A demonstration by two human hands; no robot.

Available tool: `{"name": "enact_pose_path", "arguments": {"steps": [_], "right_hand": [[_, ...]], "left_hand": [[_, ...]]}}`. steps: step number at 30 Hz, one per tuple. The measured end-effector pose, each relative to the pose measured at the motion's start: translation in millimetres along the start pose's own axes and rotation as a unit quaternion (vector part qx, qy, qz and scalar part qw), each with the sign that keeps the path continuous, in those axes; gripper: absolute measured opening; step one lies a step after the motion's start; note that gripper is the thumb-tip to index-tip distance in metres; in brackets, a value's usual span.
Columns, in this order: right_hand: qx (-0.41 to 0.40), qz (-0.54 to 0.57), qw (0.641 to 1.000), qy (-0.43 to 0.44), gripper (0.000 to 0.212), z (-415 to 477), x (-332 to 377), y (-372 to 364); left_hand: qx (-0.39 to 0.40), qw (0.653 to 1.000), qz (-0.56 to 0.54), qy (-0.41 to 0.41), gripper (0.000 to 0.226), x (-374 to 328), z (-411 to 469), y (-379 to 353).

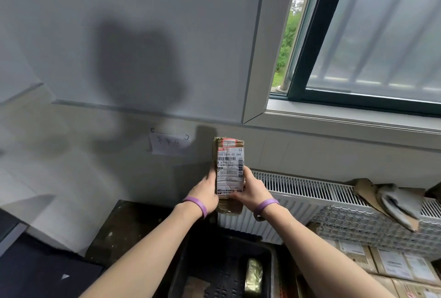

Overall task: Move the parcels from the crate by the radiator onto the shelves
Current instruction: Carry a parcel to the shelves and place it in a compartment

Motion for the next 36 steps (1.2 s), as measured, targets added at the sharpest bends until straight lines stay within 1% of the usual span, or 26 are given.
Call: {"name": "enact_pose_path", "arguments": {"steps": [3,7,10,16,19,23,29,31,34,36], "right_hand": [[0.005,0.003,1.0,0.008,0.075,2,13,-7],[0.005,0.009,1.0,0.025,0.049,5,34,-22],[0.003,0.006,1.0,0.027,0.039,7,51,-37],[0.021,-0.008,0.999,0.045,0.037,14,96,-85],[0.039,-0.001,0.997,0.06,0.038,17,119,-102],[0.08,-0.006,0.991,0.107,0.041,23,155,-121],[0.159,-0.006,0.967,0.201,0.04,8,203,-161],[0.19,-0.019,0.953,0.235,0.039,-6,215,-175],[0.238,-0.04,0.927,0.286,0.035,-35,228,-197],[0.264,-0.061,0.906,0.326,0.036,-57,236,-212]], "left_hand": [[-0.007,1.0,0.004,0.004,0.07,11,-4,11],[-0.022,1.0,-0.005,0.01,0.065,30,-11,29],[-0.037,0.999,0.0,0.025,0.063,49,-19,42],[-0.079,0.995,0.012,0.059,0.063,103,-42,79],[-0.117,0.991,0.0,0.072,0.071,120,-59,98],[-0.171,0.979,-0.006,0.107,0.076,141,-87,121],[-0.27,0.945,0.001,0.186,0.079,166,-160,136],[-0.3,0.929,-0.021,0.217,0.079,170,-191,131],[-0.347,0.895,-0.038,0.278,0.078,175,-239,115],[-0.37,0.868,-0.038,0.328,0.075,178,-272,102]]}}
Point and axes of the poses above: each hand's wrist, its own z-axis towards the middle knuckle, its own y-axis out of the back of the hand, x = y × z, the point moved 3 cm from there along z, towards the middle knuckle, and after that the axes turned 13 degrees about -z, right-handed, at the moved point
